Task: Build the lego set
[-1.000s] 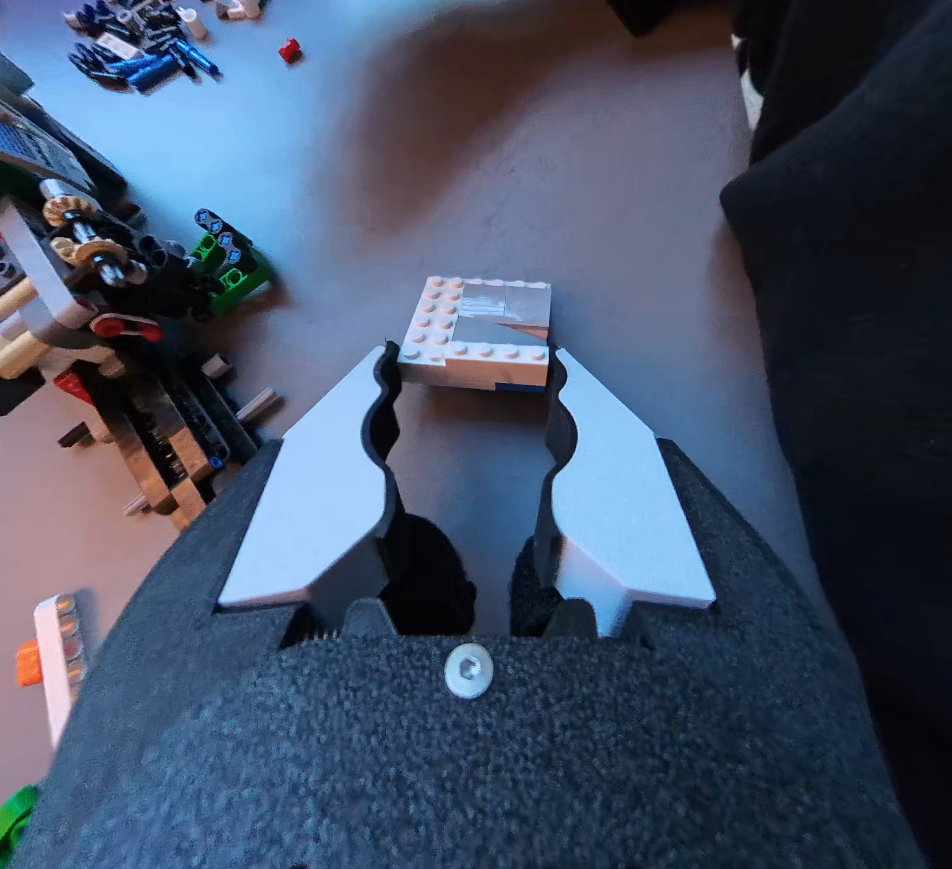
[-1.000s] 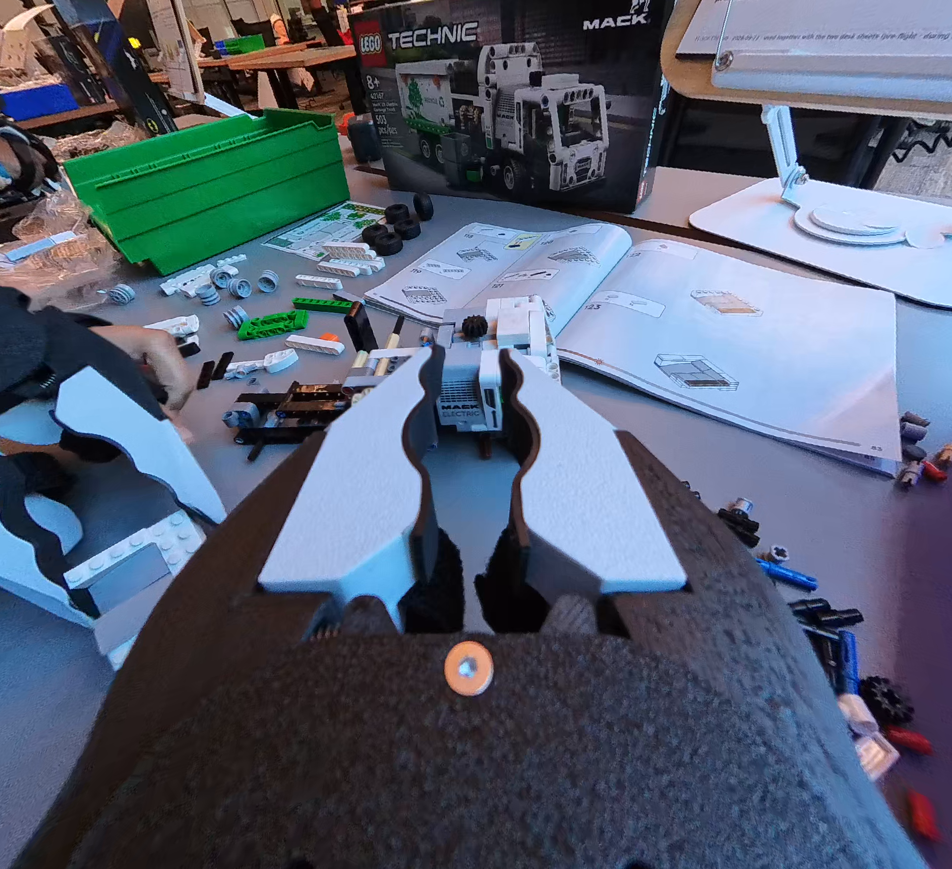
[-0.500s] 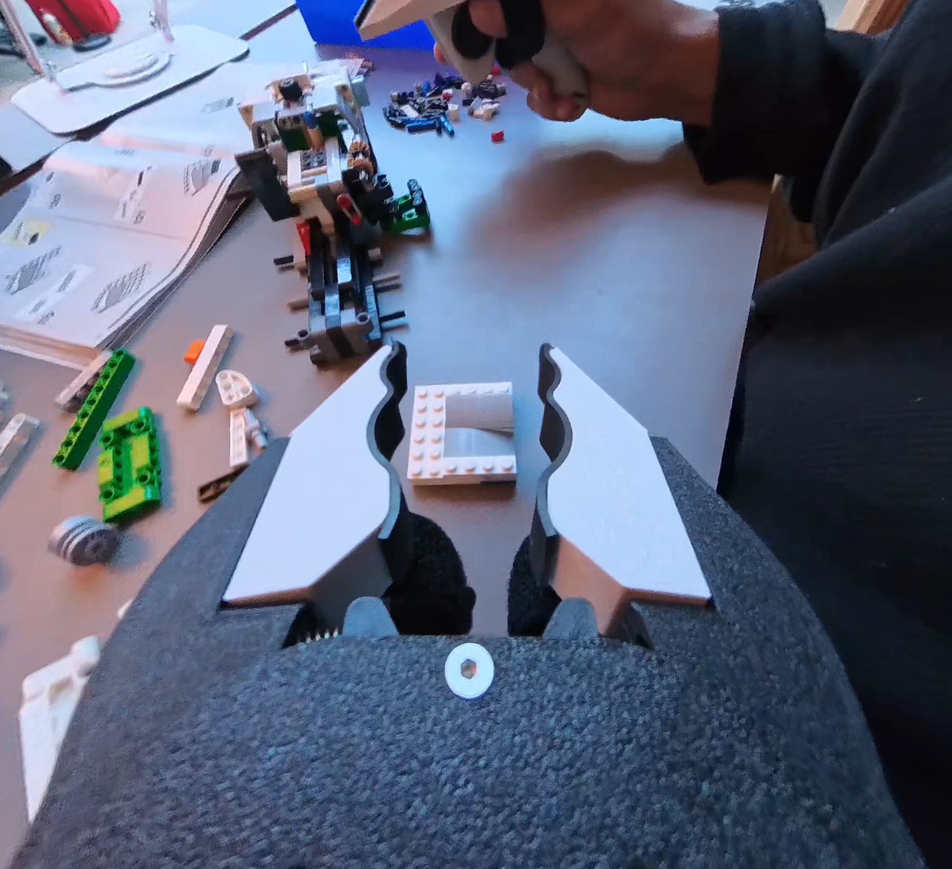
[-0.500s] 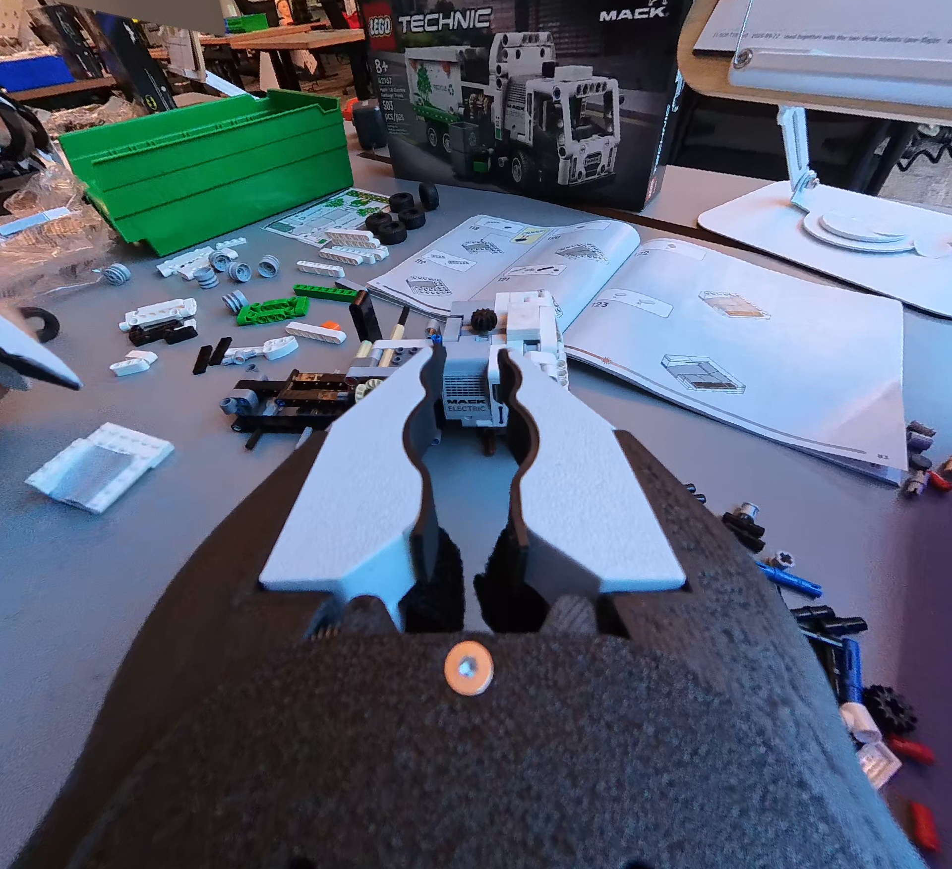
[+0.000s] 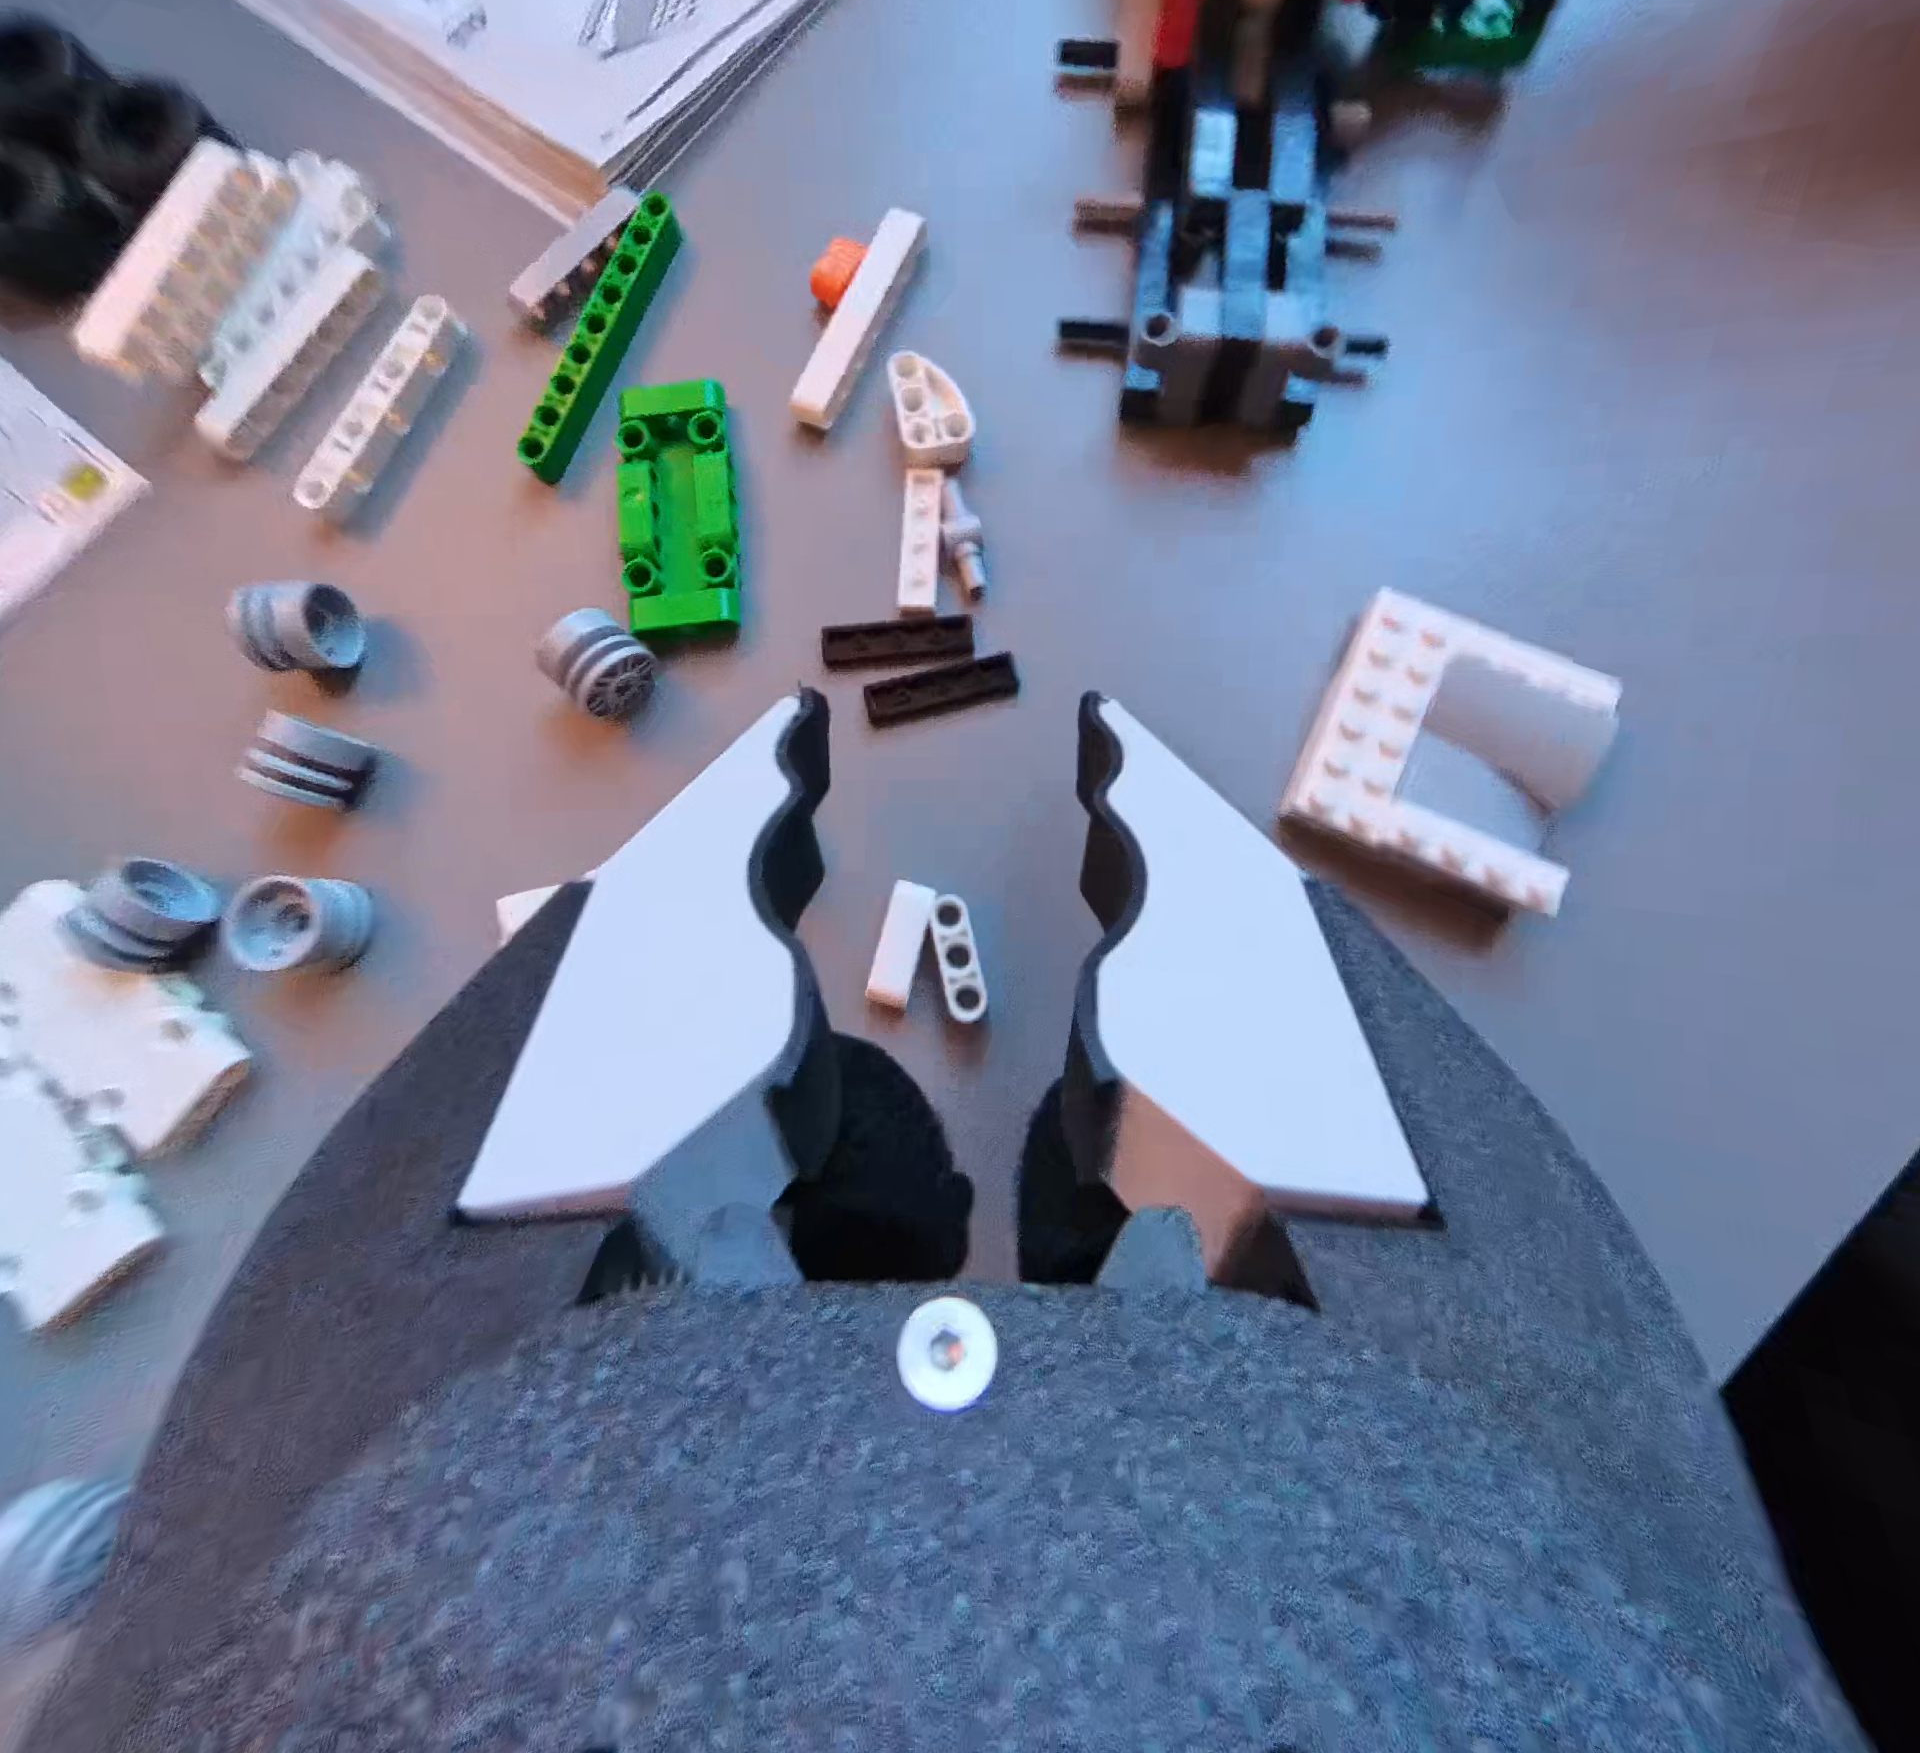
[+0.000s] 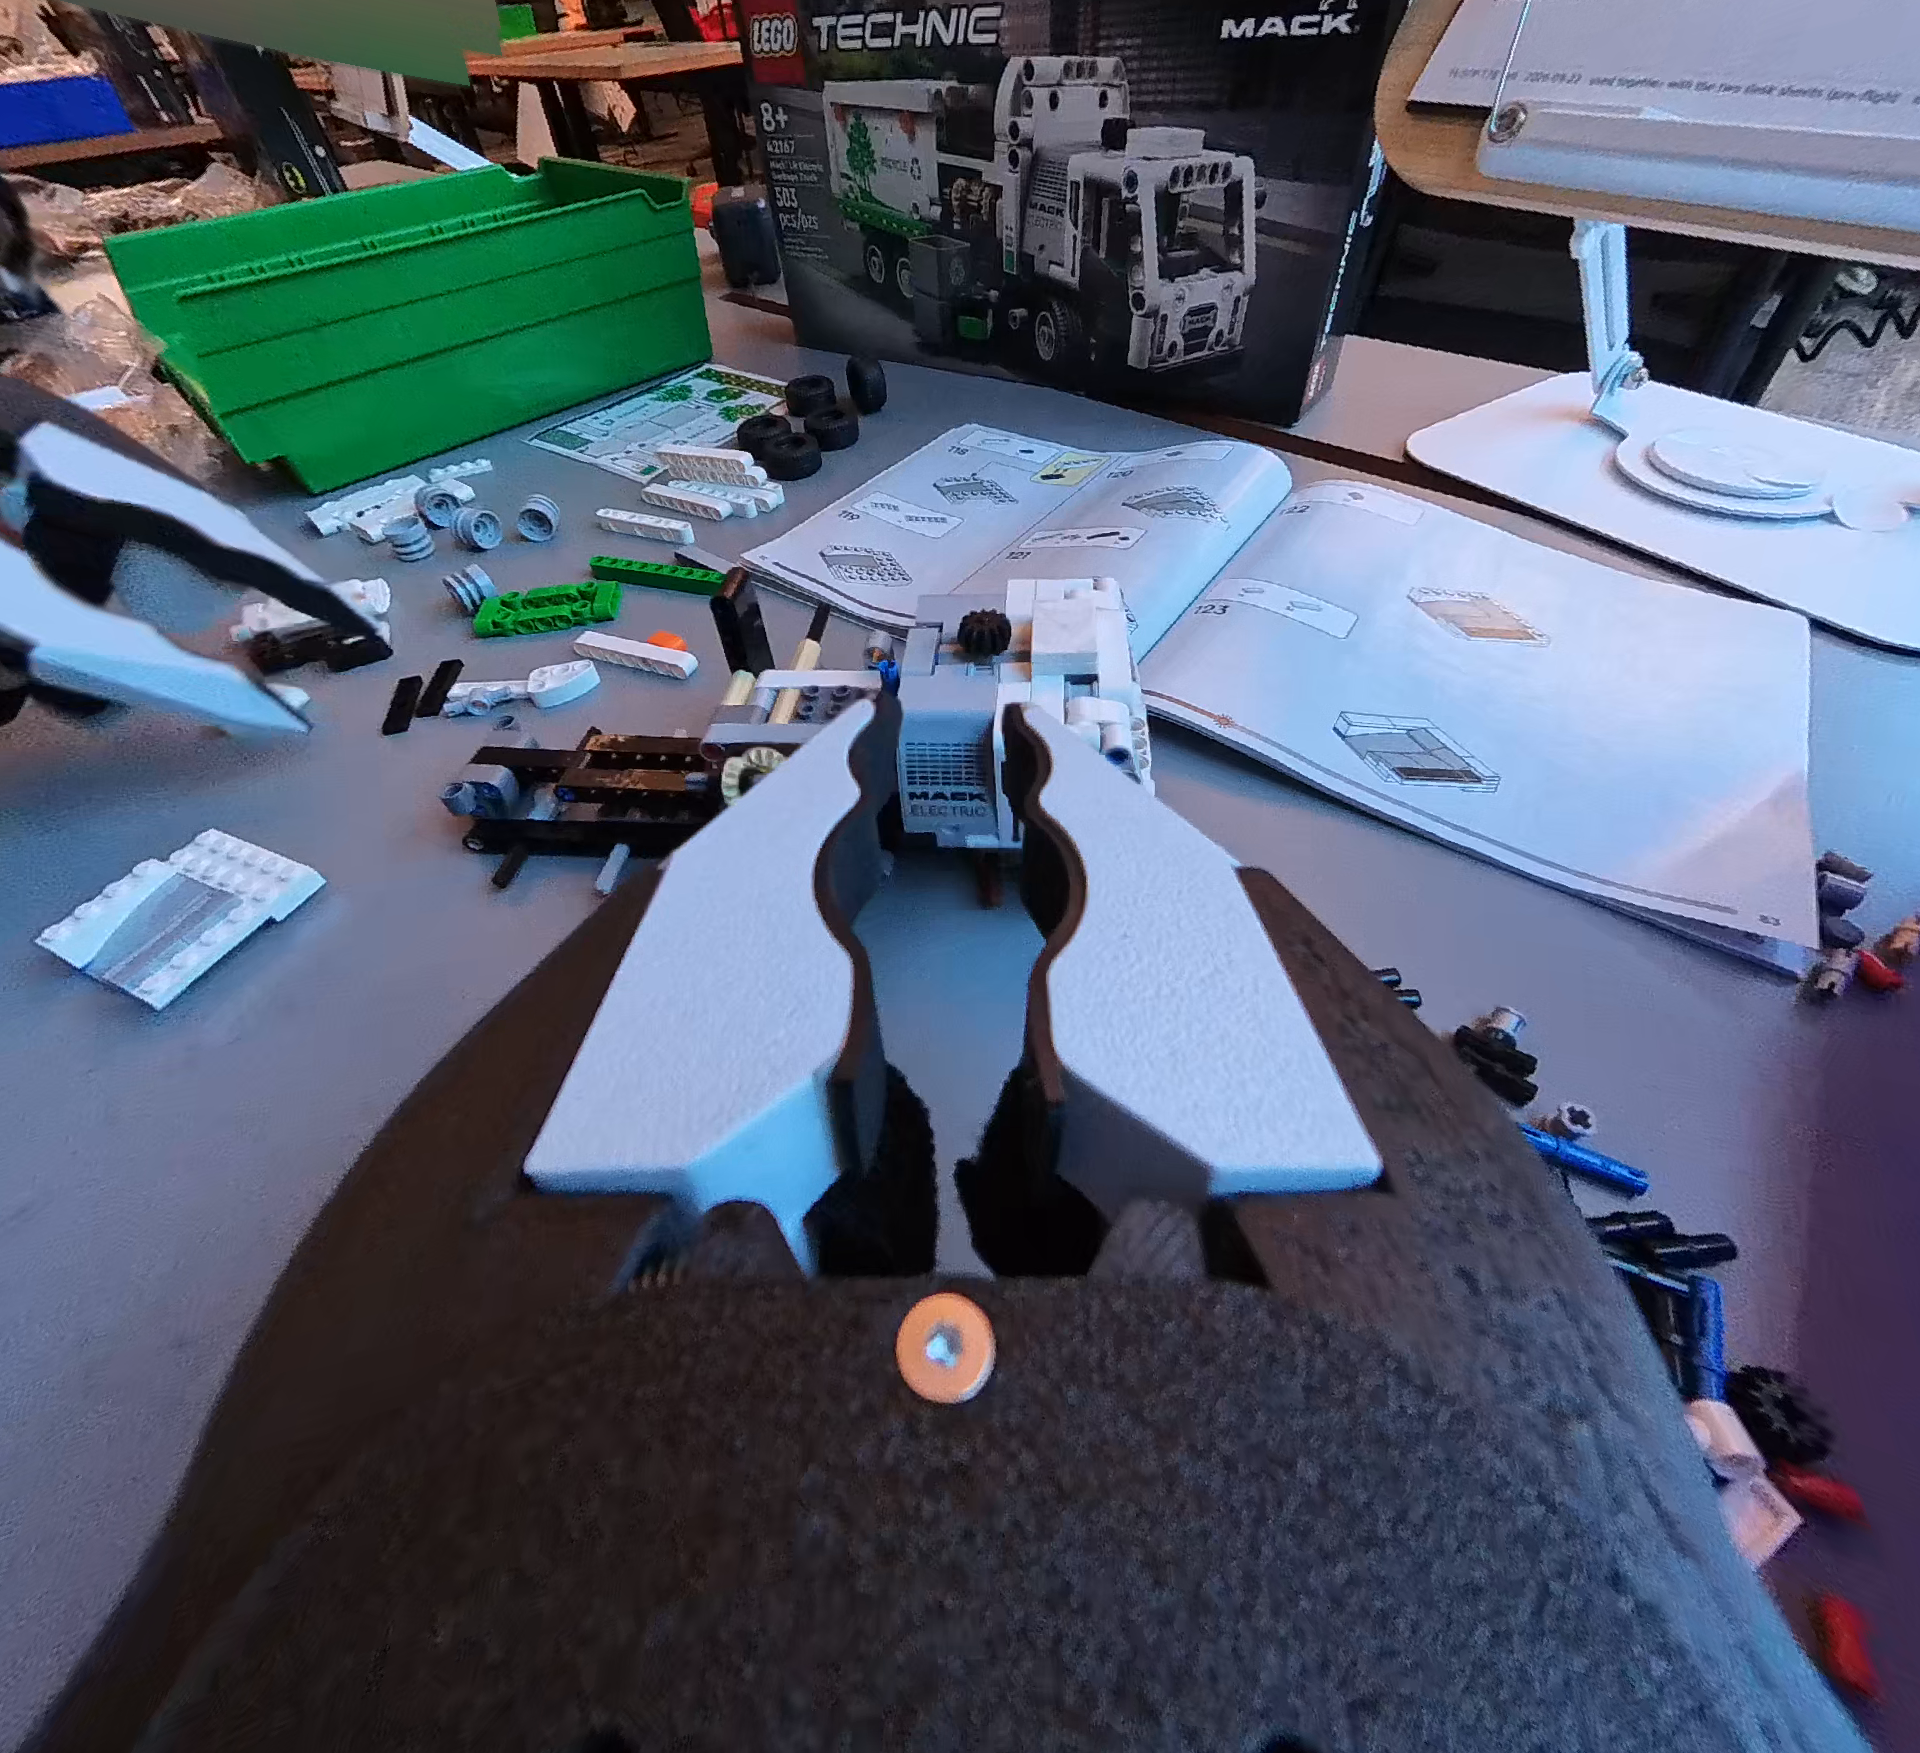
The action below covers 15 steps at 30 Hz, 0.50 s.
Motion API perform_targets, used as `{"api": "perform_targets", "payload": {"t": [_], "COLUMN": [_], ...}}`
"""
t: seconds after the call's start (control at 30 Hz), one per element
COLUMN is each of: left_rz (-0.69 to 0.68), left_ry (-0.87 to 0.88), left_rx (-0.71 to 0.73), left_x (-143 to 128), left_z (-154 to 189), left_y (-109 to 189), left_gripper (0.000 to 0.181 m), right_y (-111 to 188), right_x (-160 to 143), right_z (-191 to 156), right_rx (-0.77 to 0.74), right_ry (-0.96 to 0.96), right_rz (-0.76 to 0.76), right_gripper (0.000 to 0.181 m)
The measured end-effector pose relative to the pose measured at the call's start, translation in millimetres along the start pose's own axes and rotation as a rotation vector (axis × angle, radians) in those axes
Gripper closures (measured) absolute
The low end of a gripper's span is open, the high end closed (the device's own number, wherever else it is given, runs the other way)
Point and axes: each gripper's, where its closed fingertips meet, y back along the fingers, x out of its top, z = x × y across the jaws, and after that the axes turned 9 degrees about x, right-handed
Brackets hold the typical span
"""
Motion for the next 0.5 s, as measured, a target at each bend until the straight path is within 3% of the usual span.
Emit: {"api": "perform_targets", "payload": {"t": [0.1, 0.23, 0.5], "left_rz": [-0.045, -0.037, -0.013], "left_ry": [0.133, 0.185, 0.175], "left_rx": [-0.052, 0.014, 0.050], "left_x": [-1, -5, -2], "left_z": [5, -1, 2], "left_y": [-12, -15, -19], "left_gripper": [0.134, 0.136, 0.145], "right_y": [0, 0, -4], "right_x": [-1, -1, -4], "right_z": [0, -1, -4], "right_rx": [-0.004, 0.002, 0.015], "right_ry": [0.009, 0.007, 0.020], "right_rz": [-0.006, -0.006, -0.029], "right_gripper": [0.162, 0.162, 0.162]}}
